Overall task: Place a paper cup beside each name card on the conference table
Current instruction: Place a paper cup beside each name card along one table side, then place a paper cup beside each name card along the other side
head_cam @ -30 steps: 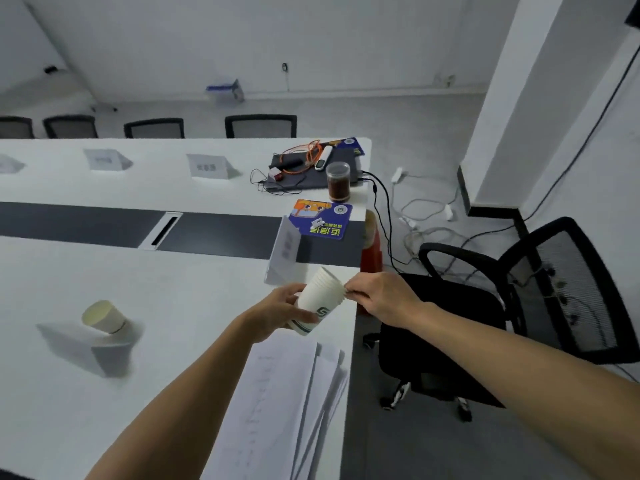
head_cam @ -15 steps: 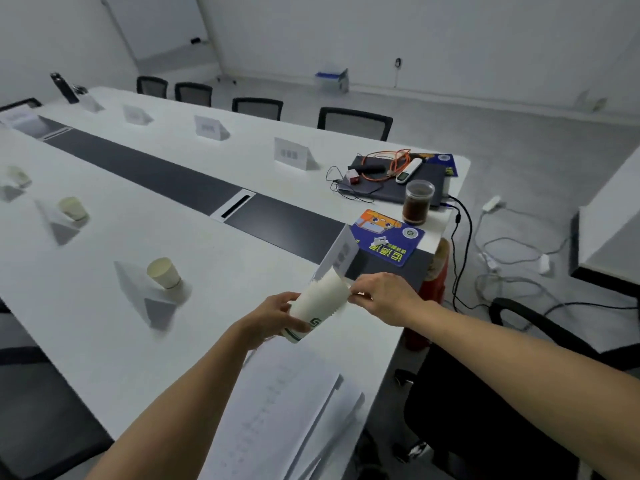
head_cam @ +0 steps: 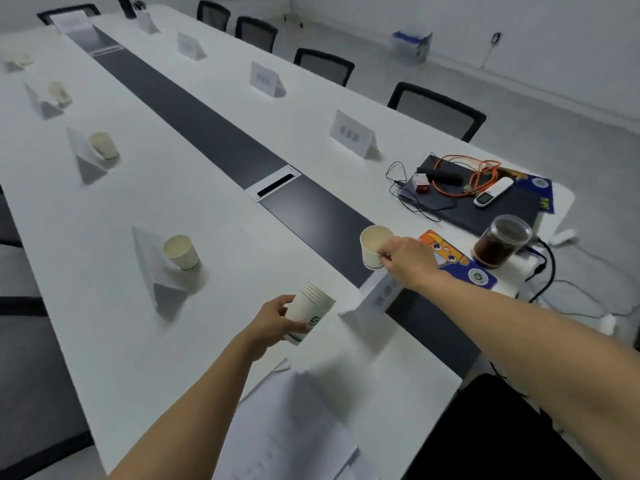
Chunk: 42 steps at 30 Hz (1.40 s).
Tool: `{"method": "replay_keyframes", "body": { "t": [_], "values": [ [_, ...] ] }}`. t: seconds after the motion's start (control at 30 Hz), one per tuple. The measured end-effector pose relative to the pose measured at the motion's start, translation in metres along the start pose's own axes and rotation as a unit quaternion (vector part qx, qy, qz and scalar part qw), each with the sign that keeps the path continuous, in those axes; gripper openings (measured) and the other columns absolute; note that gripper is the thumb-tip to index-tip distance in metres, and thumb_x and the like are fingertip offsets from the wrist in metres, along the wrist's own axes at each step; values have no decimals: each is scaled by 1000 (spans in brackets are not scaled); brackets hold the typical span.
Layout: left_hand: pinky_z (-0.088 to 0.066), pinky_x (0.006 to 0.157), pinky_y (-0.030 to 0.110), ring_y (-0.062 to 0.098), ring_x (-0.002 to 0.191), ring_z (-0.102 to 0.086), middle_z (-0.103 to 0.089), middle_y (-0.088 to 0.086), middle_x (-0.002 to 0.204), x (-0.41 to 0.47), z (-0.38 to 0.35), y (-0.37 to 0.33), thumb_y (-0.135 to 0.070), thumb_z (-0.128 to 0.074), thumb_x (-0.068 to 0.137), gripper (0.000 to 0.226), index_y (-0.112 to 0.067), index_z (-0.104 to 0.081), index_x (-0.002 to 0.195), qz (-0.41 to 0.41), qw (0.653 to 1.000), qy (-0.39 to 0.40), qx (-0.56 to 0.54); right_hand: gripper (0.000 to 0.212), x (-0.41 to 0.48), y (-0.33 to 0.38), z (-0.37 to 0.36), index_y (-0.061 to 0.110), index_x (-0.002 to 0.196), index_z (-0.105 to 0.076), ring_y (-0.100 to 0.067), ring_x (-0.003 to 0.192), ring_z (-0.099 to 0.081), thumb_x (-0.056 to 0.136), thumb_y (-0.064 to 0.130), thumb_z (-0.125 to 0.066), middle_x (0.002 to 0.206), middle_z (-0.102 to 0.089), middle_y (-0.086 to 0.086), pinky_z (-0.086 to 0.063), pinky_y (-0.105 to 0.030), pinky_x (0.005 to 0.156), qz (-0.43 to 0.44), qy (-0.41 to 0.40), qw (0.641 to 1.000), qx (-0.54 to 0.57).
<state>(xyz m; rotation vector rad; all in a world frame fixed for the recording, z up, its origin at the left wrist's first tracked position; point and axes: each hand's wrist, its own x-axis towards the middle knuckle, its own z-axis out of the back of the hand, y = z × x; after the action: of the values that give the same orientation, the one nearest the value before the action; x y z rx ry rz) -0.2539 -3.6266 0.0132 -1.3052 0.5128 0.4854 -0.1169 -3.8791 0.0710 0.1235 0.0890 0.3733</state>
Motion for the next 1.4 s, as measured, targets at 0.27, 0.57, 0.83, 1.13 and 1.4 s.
{"method": "replay_keyframes", "body": {
  "t": [0.27,0.57,0.83,1.13,1.4],
  "values": [
    [-52,79,30,24,100,-64,-66,12,115,23,22,21,-7,-81,72,66,-20,-54,131,43,998,-30,-27,23,49,10,-56,19,104,-71,-27,93,-61,95,22,-49,102,-67,-10,-42,-34,74,-6,107,992,-62],
    [-52,79,31,26,103,-63,-64,12,117,11,20,21,-9,-82,71,68,-21,-53,131,48,998,-46,-16,32,45,13,-50,27,127,-59,-28,115,-50,97,21,-50,124,-61,-9,-37,-39,98,-4,156,983,-91],
    [-51,78,29,27,105,-61,-62,10,117,-73,17,6,-11,-82,72,67,-20,-52,132,-3,995,-104,-1,27,-6,33,2,26,116,-67,-27,103,-61,94,24,-52,114,-68,-5,-46,-39,88,84,77,992,-46],
    [-52,75,29,23,99,-64,-64,8,113,-243,5,79,-12,-83,72,67,-21,-52,130,-1,975,-221,-35,31,-117,126,-2,28,124,-62,-24,117,-57,96,30,-48,128,-62,1,-45,-35,92,237,65,969,0],
    [-50,63,24,20,90,-62,-61,10,117,-411,25,173,-2,-79,74,63,-12,-49,129,34,927,-363,-90,33,-214,280,-7,27,126,-60,-24,116,-57,95,29,-50,128,-62,2,-44,-34,93,417,64,907,-2]
  ]
}}
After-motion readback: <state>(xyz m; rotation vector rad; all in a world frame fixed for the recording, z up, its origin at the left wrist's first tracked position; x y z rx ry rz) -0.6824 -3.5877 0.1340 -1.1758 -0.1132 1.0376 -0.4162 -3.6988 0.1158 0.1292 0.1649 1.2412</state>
